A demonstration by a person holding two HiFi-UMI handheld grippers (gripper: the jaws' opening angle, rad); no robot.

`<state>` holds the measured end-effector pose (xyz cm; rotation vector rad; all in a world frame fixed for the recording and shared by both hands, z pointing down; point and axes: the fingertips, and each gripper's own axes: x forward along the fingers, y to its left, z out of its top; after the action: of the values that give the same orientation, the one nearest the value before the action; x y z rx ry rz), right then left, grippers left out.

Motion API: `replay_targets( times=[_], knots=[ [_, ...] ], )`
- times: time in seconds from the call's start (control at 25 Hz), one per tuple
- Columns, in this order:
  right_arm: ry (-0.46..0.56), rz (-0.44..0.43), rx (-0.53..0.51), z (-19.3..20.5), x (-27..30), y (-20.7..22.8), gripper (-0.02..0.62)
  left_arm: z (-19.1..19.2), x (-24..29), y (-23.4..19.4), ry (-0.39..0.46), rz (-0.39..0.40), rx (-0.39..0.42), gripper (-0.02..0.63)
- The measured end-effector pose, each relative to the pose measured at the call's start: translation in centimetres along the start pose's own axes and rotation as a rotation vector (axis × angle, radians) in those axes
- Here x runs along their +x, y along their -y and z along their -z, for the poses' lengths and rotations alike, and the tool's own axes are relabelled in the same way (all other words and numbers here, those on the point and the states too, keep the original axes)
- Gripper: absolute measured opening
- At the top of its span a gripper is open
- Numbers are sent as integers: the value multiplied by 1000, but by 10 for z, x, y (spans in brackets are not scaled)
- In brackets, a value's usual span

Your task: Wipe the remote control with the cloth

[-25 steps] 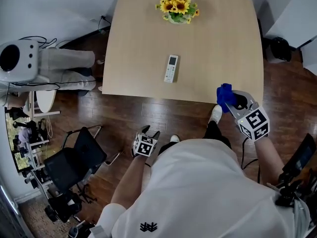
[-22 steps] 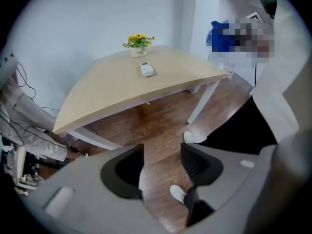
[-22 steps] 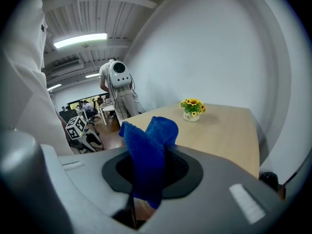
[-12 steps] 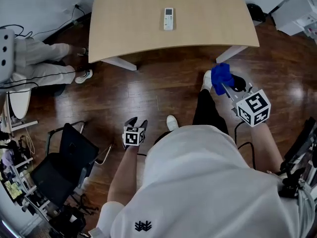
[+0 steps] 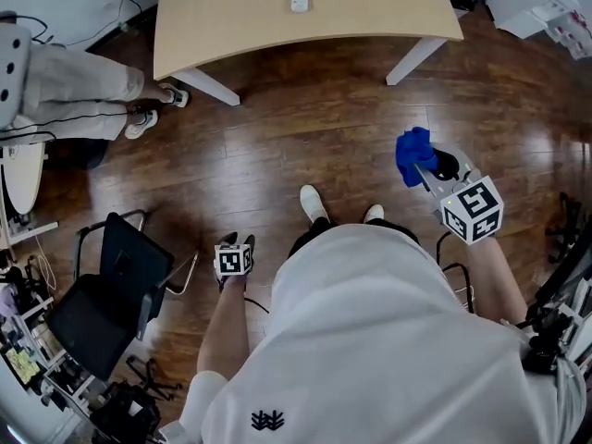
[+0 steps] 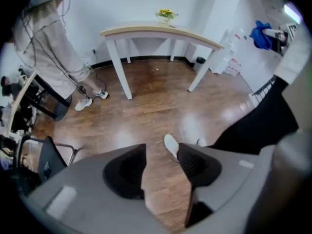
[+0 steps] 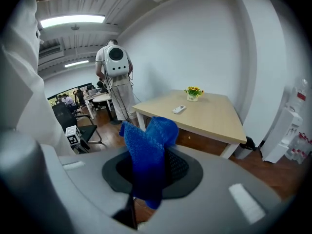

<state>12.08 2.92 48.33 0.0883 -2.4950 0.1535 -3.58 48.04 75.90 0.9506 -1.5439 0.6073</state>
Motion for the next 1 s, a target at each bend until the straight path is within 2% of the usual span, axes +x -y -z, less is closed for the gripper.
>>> replay_targets(
  times=[0.08, 0.2, 0.32, 0.48, 0.56, 0.64, 0.72, 0.88, 1.0],
  knots=[
    [13, -7, 3, 4, -20, -8, 78, -8, -6, 11, 34, 6, -17, 229],
    [34, 2, 7, 13, -49, -13, 78, -32, -5, 53, 79, 82, 54, 229],
    [55, 2, 4, 16, -51, -15, 78, -57, -5, 92, 89, 134, 181, 229],
    [81, -11, 2, 16, -61, -13, 78, -75, -8, 153, 106, 174, 411, 229],
    [89, -7, 4, 19, -85, -3, 78, -76, -10, 193, 103, 195, 467, 227],
    [98, -11, 1, 21, -102, 6, 78, -68, -12, 217, 85, 205, 468, 227],
    [102, -19, -9, 22, -106, 7, 78, -51, -10, 219, 65, 205, 456, 226],
    [96, -23, -44, 23, -104, 2, 78, -19, 2, 183, 9, 158, 464, 227],
    [94, -24, -62, 20, -103, 1, 78, -14, -4, 171, -12, 155, 410, 225]
  ],
)
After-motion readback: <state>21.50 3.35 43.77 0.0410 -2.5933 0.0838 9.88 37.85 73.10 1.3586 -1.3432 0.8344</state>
